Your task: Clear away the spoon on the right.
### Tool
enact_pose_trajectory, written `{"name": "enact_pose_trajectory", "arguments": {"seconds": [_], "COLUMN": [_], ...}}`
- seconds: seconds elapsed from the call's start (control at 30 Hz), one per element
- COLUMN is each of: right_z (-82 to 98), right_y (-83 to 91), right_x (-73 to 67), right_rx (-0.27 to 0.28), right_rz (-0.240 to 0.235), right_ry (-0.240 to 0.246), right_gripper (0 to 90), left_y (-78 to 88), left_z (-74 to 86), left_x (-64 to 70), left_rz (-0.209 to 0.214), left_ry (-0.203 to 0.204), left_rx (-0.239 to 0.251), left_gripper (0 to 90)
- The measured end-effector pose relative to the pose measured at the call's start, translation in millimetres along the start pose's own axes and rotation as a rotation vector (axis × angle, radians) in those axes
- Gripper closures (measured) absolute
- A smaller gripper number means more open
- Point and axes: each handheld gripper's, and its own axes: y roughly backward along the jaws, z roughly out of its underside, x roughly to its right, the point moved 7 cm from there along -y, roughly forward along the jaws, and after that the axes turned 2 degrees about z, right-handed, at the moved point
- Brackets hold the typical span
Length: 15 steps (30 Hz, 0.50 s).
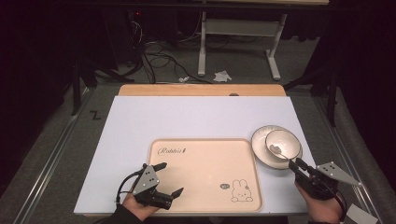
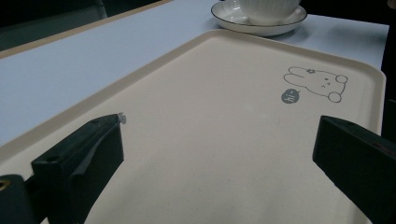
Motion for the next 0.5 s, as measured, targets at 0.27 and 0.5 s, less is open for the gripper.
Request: {"name": "enact_pose_trajectory", "arguments": {"seconds": [0.27,0.5], "right_z": [-5.4,-7.4], "right_y": [-1.1,-4.4], "right_x": [2.9,2.1], "right_rx": [0.020,0.007], "right_rz": [0.020,0.020], "right_ry": [-0.040,-0.071], "right_gripper": [76.5,81.7], "left_y": [-0.5,-1.0], "left_z": [0.1,0.0], "left_x": [0.5,1.1], "left_rz": [0.003,0.004], "left_ry": [-0.001,-0.006], "left_rx": [-0.002,-0.002], "left_gripper": [2.4,2.5]}}
